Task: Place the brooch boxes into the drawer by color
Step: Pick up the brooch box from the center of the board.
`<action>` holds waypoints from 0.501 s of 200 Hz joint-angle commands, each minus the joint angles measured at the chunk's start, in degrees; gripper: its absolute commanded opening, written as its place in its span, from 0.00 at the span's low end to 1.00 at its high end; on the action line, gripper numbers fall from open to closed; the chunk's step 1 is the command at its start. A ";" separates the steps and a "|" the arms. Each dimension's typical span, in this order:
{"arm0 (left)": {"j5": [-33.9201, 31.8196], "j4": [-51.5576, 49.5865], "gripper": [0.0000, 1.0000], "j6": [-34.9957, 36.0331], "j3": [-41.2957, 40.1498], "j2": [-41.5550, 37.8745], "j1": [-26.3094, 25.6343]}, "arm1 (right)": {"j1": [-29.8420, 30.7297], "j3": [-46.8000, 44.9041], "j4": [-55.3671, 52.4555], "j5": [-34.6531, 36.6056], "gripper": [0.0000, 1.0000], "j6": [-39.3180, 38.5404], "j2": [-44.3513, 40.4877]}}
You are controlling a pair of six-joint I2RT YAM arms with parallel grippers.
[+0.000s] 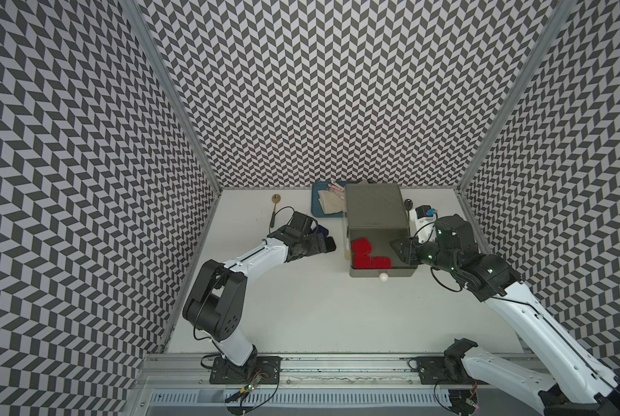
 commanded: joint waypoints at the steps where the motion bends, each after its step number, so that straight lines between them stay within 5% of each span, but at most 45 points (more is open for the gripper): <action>1: -2.37 -1.54 0.92 -1.36 2.14 1.84 0.05 | -0.54 -0.53 0.88 0.38 0.42 -0.73 -1.66; 100: -5.27 -0.35 0.91 -0.09 6.67 9.41 0.29 | -2.10 -1.15 0.17 0.01 0.43 -2.23 -1.75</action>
